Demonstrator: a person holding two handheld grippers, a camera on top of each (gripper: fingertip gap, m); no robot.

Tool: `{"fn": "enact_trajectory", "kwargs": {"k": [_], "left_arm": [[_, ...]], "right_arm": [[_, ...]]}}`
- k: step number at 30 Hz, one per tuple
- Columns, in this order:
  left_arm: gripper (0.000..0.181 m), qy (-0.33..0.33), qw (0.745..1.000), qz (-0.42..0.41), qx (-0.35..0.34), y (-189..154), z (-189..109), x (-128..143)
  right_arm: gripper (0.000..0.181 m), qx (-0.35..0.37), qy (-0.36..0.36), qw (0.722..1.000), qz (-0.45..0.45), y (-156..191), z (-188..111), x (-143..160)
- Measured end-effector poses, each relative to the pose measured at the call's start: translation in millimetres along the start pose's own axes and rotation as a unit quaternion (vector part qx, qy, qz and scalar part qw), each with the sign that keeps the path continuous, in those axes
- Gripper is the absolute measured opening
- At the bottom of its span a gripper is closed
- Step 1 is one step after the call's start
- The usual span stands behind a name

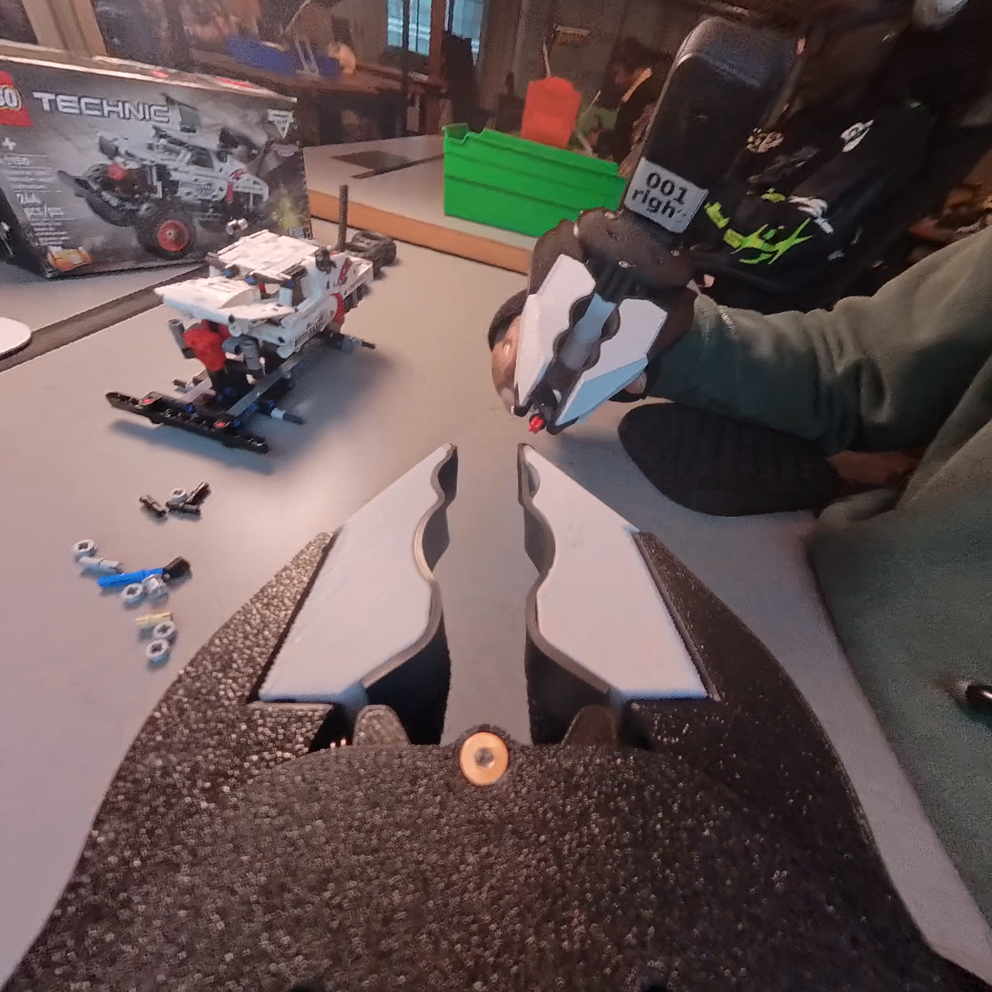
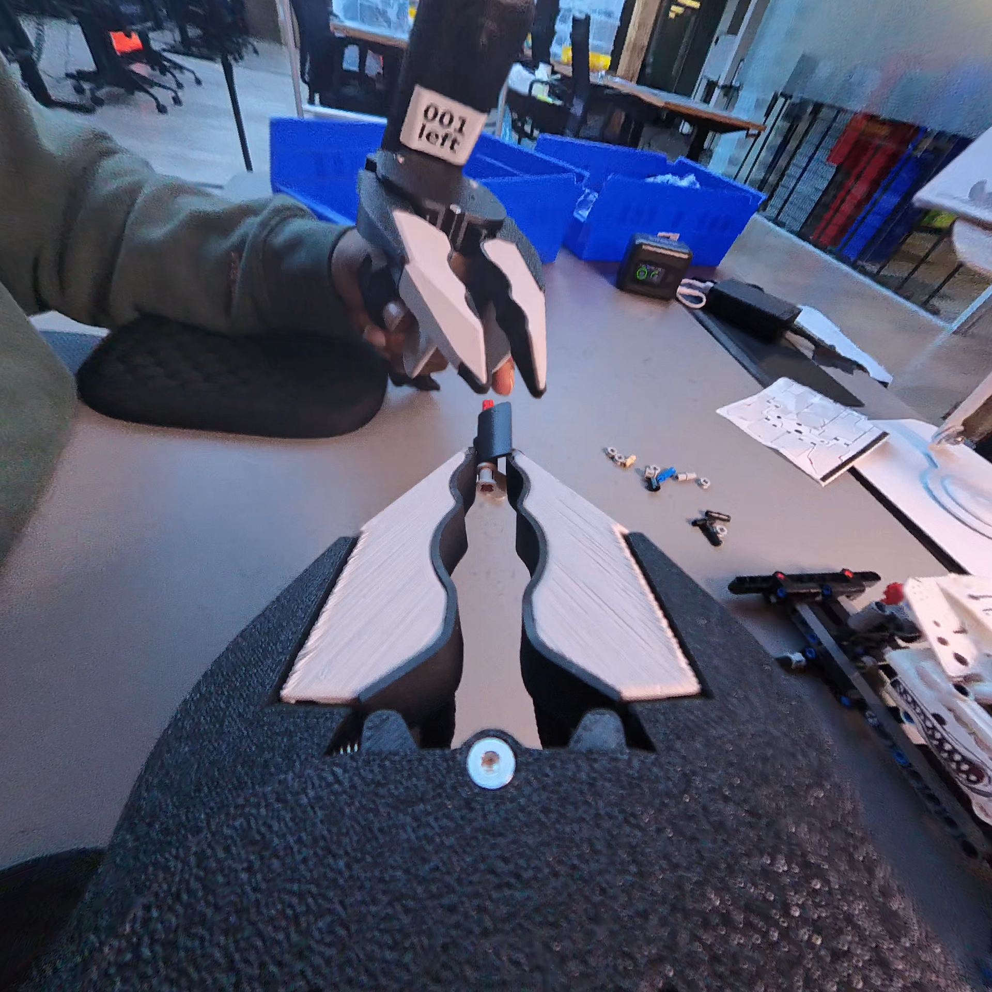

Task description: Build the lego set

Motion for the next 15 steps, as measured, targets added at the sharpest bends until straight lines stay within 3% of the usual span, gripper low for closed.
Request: {"fn": "enact_trajectory", "kwargs": {"k": [5,9,15], "left_arm": [[0.024,0.062,0.997,-0.005,0.034,-10,9,14],[0.005,0.057,0.998,0.022,0.026,-19,13,9],[0.004,0.083,0.996,0.04,0.016,-19,16,17]], "right_arm": [[0.01,0.025,0.016,0.998,-0.05,4,12,12],[0.01,0.03,-0.012,0.998,-0.059,10,17,6],[0.01,0.034,0.017,0.997,-0.072,10,20,16]]}}
Point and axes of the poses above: each gripper's, where its closed fingertips meet, z out along the fingers, x out of its underside, y = z × x across the jaws, the point moved 4 cm from there along -z, back along the fingers, and after that the axes turned 4 degrees about y, right-handed, at the moved point
